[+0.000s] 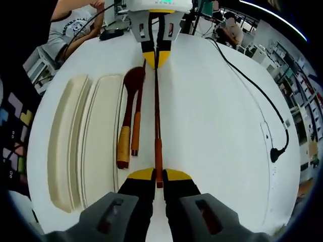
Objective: Arrange the utensils inside the cutlery case until each visible utensil rests in its matching compartment.
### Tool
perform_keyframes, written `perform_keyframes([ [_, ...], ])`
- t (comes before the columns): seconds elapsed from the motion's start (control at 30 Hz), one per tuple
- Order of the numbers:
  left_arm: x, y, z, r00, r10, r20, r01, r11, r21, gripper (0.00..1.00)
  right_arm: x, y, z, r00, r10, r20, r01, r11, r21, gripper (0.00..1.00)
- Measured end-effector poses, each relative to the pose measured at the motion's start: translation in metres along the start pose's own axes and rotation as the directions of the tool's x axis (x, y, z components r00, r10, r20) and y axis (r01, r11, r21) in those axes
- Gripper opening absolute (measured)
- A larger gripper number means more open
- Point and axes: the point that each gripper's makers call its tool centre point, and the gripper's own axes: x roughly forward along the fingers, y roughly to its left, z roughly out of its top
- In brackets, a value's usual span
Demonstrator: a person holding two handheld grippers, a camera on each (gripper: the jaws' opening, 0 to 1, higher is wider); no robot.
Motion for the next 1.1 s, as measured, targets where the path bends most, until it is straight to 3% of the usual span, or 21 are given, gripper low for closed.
perform_keyframes([
  [0.3, -0.02, 0.02, -0.003, 0.998, 0.057, 0.032, -0.057, 0.998, 0.008, 0.01, -0.025, -0.013, 0.012, 0.998, -0.067, 0.001, 0.067, 0.997, -0.044, 0.04],
  [0.37, -0.024, 0.005, 0.003, 0.997, 0.074, 0.036, -0.074, 0.997, 0.011, 0.01, -0.031, -0.015, 0.015, 0.997, -0.082, 0.002, 0.082, 0.995, -0.053, 0.04],
  [0.47, -0.031, 0.007, 0.004, 0.995, 0.088, 0.041, -0.088, 0.996, 0.014, 0.01, -0.04, -0.016, 0.02, 0.995, -0.098, 0.007, 0.098, 0.993, -0.069, 0.04],
  [0.57, -0.041, -0.011, 0.005, 0.994, 0.093, 0.054, -0.094, 0.996, 0.008, 0.01, -0.048, -0.014, 0.023, 0.994, -0.106, 0.013, 0.107, 0.991, -0.08, 0.04],
  [0.7, -0.052, -0.02, 0.009, 0.992, 0.106, 0.067, -0.106, 0.994, 0.0, 0.01, -0.06, -0.01, 0.026, 0.992, -0.123, 0.021, 0.124, 0.987, -0.105, 0.04],
  [1.1, -0.069, -0.052, 0.021, 0.99, 0.094, 0.104, -0.094, 0.996, -0.01, 0.01, -0.091, 0.019, 0.021, 0.992, -0.124, 0.024, 0.126, 0.986, -0.109, 0.04],
])
